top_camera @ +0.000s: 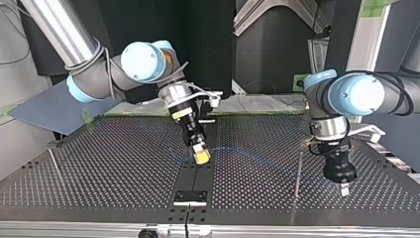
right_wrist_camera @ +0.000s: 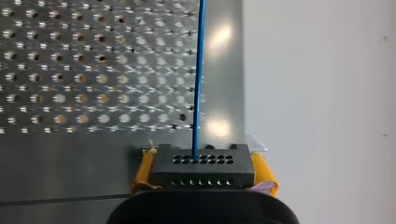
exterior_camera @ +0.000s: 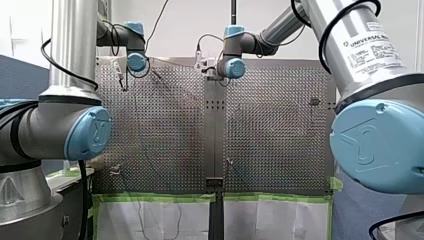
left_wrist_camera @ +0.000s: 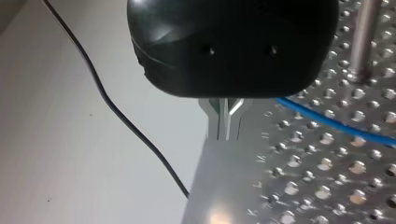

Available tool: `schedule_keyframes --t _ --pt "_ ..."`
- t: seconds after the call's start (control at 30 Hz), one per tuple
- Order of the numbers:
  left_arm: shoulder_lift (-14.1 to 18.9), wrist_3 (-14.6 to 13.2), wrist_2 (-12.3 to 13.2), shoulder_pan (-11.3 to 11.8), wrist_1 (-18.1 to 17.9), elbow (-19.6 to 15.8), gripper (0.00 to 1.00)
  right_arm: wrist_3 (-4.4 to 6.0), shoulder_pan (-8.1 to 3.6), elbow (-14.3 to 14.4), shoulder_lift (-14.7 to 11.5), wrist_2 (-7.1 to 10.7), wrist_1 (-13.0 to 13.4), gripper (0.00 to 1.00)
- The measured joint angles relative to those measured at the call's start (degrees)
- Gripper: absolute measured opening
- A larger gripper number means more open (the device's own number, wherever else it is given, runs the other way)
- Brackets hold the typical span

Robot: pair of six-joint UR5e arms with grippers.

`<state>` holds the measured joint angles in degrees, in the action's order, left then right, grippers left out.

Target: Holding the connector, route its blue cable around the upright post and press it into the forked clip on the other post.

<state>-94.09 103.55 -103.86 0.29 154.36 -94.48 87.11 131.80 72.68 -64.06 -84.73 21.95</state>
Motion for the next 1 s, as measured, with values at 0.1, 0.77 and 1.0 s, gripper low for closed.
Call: schedule_keyframes --t 0.1,0.77,1.0 --pt "-0.4 0.1 0.4 0.2 0.0 0.0 0.10 0.00 -0.15 0.0 0.7 -0.03 0.2 0.00" --pt "-6.2 -0.9 3.6 0.4 -0.2 -0.1 0.13 0.00 -1.76 0.0 3.8 -0.01 1.0 0.00" --pt "-7.9 -0.7 4.7 0.4 -0.4 -0.1 0.15 0.51 -2.87 0.0 5.5 -0.03 2.0 0.00"
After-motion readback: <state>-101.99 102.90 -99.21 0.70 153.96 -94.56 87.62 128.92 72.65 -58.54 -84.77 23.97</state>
